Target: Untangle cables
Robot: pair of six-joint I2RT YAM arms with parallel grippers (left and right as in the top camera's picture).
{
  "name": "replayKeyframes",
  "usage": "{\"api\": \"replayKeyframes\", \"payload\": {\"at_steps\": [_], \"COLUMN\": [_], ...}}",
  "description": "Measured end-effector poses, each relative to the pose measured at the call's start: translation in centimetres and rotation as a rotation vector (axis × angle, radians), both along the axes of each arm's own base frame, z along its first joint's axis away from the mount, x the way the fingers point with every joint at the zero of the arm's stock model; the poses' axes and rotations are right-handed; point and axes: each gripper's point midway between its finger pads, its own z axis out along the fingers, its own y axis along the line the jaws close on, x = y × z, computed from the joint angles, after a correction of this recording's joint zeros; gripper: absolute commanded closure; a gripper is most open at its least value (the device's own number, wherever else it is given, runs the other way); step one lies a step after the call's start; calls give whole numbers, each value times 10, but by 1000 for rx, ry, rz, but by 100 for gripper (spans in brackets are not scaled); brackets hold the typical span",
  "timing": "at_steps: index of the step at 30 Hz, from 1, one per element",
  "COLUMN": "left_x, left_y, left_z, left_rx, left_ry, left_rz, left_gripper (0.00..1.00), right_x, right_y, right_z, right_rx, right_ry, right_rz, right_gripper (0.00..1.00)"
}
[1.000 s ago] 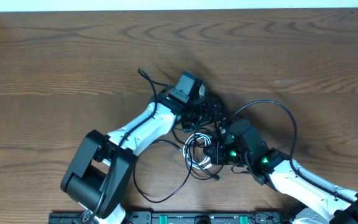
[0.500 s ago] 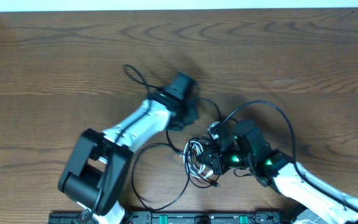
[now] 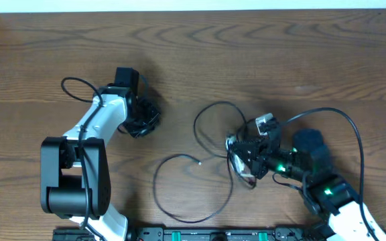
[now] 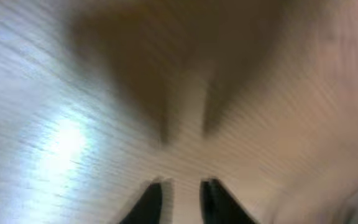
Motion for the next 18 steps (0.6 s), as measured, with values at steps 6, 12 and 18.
{"api": "replayKeyframes", "payload": {"at_steps": [6, 12, 18], "left_x": [-3, -21, -29], "left_y": [-49, -71, -115], "left_z": [25, 34, 40], "left_rx": [-273, -361, -399], "left_ry": [-104, -86, -182], "left_rz": [-238, -332, -529], "left_gripper": [22, 21, 17], "right_x": [6, 13, 8], "right_y": [-11, -52, -75], "right_z": [-13, -74, -97], "right_rx": [-58, -223, -286], "right_ry": [31, 308, 434], "right_rz": [-80, -368, -520], "right_gripper": [18, 6, 1]}}
